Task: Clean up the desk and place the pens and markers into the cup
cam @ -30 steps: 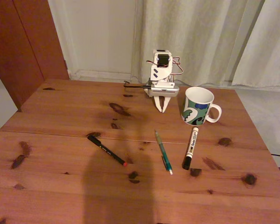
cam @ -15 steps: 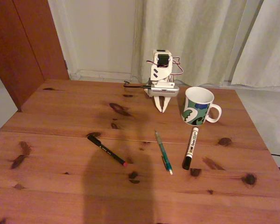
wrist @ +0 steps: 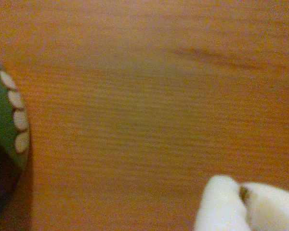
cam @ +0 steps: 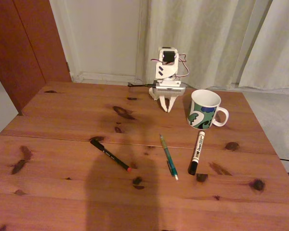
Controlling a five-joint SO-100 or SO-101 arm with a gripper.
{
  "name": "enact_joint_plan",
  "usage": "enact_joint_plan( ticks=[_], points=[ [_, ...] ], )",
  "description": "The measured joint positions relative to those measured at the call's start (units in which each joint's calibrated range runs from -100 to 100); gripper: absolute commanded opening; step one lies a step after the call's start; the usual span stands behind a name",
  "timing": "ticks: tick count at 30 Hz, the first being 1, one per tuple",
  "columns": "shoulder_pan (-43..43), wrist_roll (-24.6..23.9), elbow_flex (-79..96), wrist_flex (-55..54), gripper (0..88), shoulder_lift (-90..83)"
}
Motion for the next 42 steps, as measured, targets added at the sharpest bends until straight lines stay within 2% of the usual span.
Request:
enact_joint_plan(
  ticks=[6,19,30,32,38,42],
  points=[
    [1.17,0.0,-11.55,0.08,0.6,15.42],
    [16.28,0.0,-37.37,-1.0,0.6,42.63],
    [23.54,2.2,-43.14,-9.95,0.6,56.19],
    [23.84,3.86,-43.14,-11.03,0.6,56.86],
    [22.96,13.63,-43.14,-11.2,0.5,57.03],
    [20.39,15.63,-44.76,-11.28,0.5,57.54]
  ],
)
